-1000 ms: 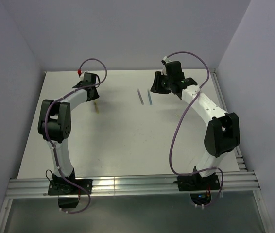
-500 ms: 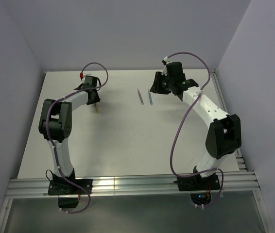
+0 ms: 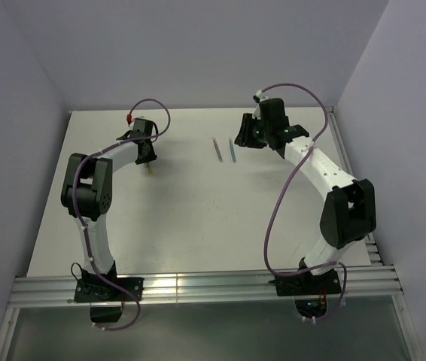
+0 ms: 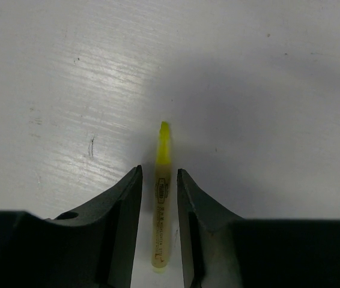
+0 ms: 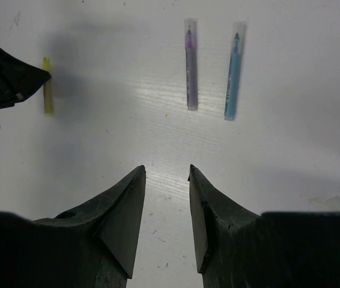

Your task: Insert the pens into the pen caps

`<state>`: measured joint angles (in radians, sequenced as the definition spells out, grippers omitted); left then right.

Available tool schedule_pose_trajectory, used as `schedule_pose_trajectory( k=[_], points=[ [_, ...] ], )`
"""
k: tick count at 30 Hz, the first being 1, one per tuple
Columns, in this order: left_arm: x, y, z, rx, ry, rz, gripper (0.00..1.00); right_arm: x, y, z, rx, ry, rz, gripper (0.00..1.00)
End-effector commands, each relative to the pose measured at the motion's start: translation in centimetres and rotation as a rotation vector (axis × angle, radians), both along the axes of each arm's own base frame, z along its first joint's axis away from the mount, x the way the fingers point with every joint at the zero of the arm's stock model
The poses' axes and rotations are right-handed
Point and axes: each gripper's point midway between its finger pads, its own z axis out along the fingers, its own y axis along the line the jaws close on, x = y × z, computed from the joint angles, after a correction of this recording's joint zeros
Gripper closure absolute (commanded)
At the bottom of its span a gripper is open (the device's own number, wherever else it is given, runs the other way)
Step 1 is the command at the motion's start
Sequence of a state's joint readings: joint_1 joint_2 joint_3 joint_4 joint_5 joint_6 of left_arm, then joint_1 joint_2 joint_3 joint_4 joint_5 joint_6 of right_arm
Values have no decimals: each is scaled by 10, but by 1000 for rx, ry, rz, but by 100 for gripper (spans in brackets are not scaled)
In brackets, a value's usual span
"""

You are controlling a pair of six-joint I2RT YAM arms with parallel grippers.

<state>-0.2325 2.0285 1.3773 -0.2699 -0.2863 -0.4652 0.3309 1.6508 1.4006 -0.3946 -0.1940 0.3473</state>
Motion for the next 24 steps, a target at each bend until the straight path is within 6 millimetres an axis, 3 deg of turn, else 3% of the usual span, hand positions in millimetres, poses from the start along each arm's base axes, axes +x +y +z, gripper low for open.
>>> schedule_pose_trajectory(
  k=[1, 8, 11, 14, 17, 24],
  points=[
    [-5, 2, -6, 19, 25, 3, 65, 4, -19, 21, 7, -66, -51, 57],
    [-8, 1, -13, 17, 51, -1, 67, 3, -50, -3, -28, -18, -144, 57],
    [-11, 1, -17, 14, 65, 6, 72, 0, -61, -12, -30, 7, -175, 57],
    [-14, 0, -21, 9, 78, 11, 82, -1, -82, -19, -34, 25, -233, 57],
    [-17, 1, -25, 9, 93, 20, 100, -2, -103, -30, -38, 52, -288, 57],
    [-16, -3, -11, -10, 64, 23, 100, -6, -130, -54, -79, 103, -367, 57]
  ],
)
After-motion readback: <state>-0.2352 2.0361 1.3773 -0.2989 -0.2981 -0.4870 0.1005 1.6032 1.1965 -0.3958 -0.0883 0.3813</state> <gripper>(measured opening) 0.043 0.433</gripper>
